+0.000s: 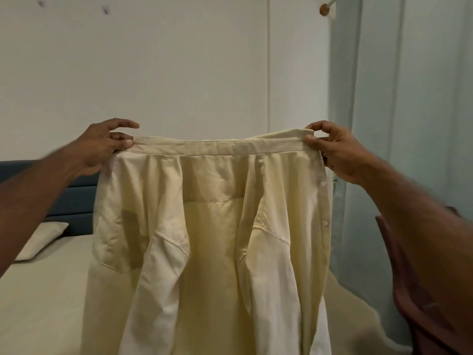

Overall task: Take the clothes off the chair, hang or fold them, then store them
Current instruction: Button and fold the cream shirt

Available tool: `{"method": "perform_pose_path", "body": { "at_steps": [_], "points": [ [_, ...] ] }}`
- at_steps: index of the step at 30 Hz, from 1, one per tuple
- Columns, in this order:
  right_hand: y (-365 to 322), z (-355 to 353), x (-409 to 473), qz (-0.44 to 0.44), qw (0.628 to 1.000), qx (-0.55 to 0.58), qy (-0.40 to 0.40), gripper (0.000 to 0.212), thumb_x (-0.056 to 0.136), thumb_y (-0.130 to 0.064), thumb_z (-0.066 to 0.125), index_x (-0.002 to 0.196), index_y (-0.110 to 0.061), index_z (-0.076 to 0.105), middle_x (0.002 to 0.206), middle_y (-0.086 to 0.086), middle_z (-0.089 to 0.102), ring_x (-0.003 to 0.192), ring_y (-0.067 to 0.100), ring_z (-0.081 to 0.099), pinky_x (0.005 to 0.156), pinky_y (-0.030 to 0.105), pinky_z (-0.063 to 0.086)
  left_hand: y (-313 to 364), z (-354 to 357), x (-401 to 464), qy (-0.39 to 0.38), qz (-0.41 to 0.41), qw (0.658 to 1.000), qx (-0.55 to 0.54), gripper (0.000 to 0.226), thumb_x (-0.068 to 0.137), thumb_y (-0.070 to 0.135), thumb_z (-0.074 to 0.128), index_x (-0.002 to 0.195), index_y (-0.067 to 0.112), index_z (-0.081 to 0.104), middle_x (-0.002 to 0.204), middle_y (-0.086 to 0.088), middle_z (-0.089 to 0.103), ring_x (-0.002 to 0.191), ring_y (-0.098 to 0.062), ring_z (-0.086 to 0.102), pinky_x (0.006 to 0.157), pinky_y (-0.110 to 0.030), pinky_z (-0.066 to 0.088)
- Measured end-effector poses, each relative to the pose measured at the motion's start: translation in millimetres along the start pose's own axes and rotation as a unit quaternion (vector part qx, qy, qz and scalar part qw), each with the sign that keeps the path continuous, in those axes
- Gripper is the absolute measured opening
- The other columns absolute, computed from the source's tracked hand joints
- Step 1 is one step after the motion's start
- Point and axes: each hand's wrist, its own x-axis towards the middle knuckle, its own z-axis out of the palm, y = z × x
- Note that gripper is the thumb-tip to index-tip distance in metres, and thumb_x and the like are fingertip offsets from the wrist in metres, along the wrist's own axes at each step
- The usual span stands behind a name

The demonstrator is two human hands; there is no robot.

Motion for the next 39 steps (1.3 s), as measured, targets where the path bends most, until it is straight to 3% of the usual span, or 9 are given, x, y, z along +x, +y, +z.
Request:
{"method": "perform_pose_path", "body": {
  "at_steps": [4, 8, 14, 18, 22, 26, 31, 35, 39],
  "points": [
    [10, 0, 3, 0.021, 1.000, -0.009, 0.011, 0.013, 0.084, -0.029, 0.073, 0.094, -0.021, 0.069, 0.078, 0.002, 0.070, 0.071, 0.016, 0.063, 0.067, 0.033, 0.052, -5, 2, 3, -0.031, -0.014, 0.999, 0.011, 0.037, 0.101, -0.005, 0.051, 0.103, 0.024, 0.074, 0.099, -0.008, 0.067, 0.081, -0.011, 0.062, 0.069, -0.017, 0.054],
    [17, -7, 6, 0.033, 0.999, -0.035, 0.025, 0.010, 0.098, -0.020, 0.065, 0.100, -0.011, 0.070, 0.084, 0.004, 0.071, 0.076, 0.015, 0.067, 0.073, 0.031, 0.059, -6, 7, 4, -0.072, -0.034, 0.997, 0.010, 0.043, 0.102, -0.003, 0.049, 0.089, 0.021, 0.082, 0.107, -0.004, 0.072, 0.092, -0.010, 0.065, 0.084, -0.023, 0.052],
    [17, -19, 3, 0.044, 0.992, -0.090, 0.071, 0.026, 0.100, -0.024, 0.063, 0.114, -0.003, 0.072, 0.096, 0.012, 0.071, 0.081, 0.019, 0.067, 0.074, 0.038, 0.061, -1, 16, 8, -0.058, -0.034, 0.998, 0.012, 0.019, 0.091, -0.001, 0.065, 0.108, 0.004, 0.073, 0.109, -0.007, 0.073, 0.092, -0.007, 0.070, 0.079, -0.018, 0.058],
    [17, -19, -1, 0.020, 0.980, -0.157, 0.121, 0.023, 0.094, -0.030, 0.073, 0.101, -0.008, 0.077, 0.091, 0.007, 0.072, 0.074, 0.017, 0.062, 0.063, 0.033, 0.052, -4, 24, 10, -0.047, -0.021, 0.991, 0.121, 0.015, 0.093, 0.003, 0.066, 0.107, 0.001, 0.072, 0.102, -0.013, 0.073, 0.090, -0.018, 0.066, 0.078, -0.026, 0.058],
    [23, -19, -1, 0.026, 0.976, -0.162, 0.140, 0.020, 0.087, -0.031, 0.080, 0.086, -0.011, 0.077, 0.086, -0.001, 0.074, 0.072, 0.003, 0.064, 0.070, 0.020, 0.055, -11, 37, 11, -0.029, -0.002, 0.978, 0.204, 0.019, 0.105, 0.015, 0.054, 0.105, 0.002, 0.067, 0.101, -0.017, 0.068, 0.088, -0.025, 0.061, 0.075, -0.037, 0.052],
    [27, -19, -3, 0.056, 0.986, -0.109, 0.111, 0.025, 0.090, -0.033, 0.076, 0.086, -0.008, 0.072, 0.080, 0.004, 0.068, 0.067, 0.008, 0.062, 0.060, 0.025, 0.053, -13, 48, 11, -0.007, -0.037, 0.987, 0.159, 0.023, 0.108, 0.022, 0.047, 0.104, 0.004, 0.062, 0.096, -0.014, 0.060, 0.080, -0.026, 0.055, 0.064, -0.035, 0.048],
    [27, -15, -11, 0.081, 0.997, -0.009, 0.013, 0.019, 0.096, -0.031, 0.065, 0.082, -0.019, 0.059, 0.070, -0.004, 0.063, 0.060, 0.007, 0.058, 0.051, 0.023, 0.049, -12, 64, 9, -0.028, -0.049, 0.998, 0.039, 0.011, 0.104, 0.007, 0.052, 0.098, 0.010, 0.060, 0.093, -0.013, 0.061, 0.080, -0.023, 0.057, 0.068, -0.038, 0.050],
    [26, -8, -10, 0.089, 0.995, 0.018, -0.030, 0.016, 0.089, -0.032, 0.070, 0.093, -0.016, 0.067, 0.080, 0.000, 0.065, 0.069, 0.012, 0.060, 0.061, 0.026, 0.052, -11, 81, 12, -0.031, -0.036, 0.999, 0.019, 0.009, 0.102, 0.008, 0.058, 0.109, 0.011, 0.062, 0.101, -0.016, 0.068, 0.086, -0.024, 0.062, 0.071, -0.041, 0.054],
    [24, -10, -7, 0.108, 0.992, 0.025, -0.055, 0.035, 0.080, -0.020, 0.077, 0.111, -0.007, 0.069, 0.092, 0.005, 0.071, 0.083, 0.016, 0.071, 0.078, 0.031, 0.062, -19, 88, 20, 0.034, -0.062, 0.996, 0.047, 0.007, 0.101, 0.014, 0.059, 0.096, 0.017, 0.064, 0.103, -0.011, 0.063, 0.090, -0.024, 0.059, 0.070, -0.038, 0.053]
  ]
}}
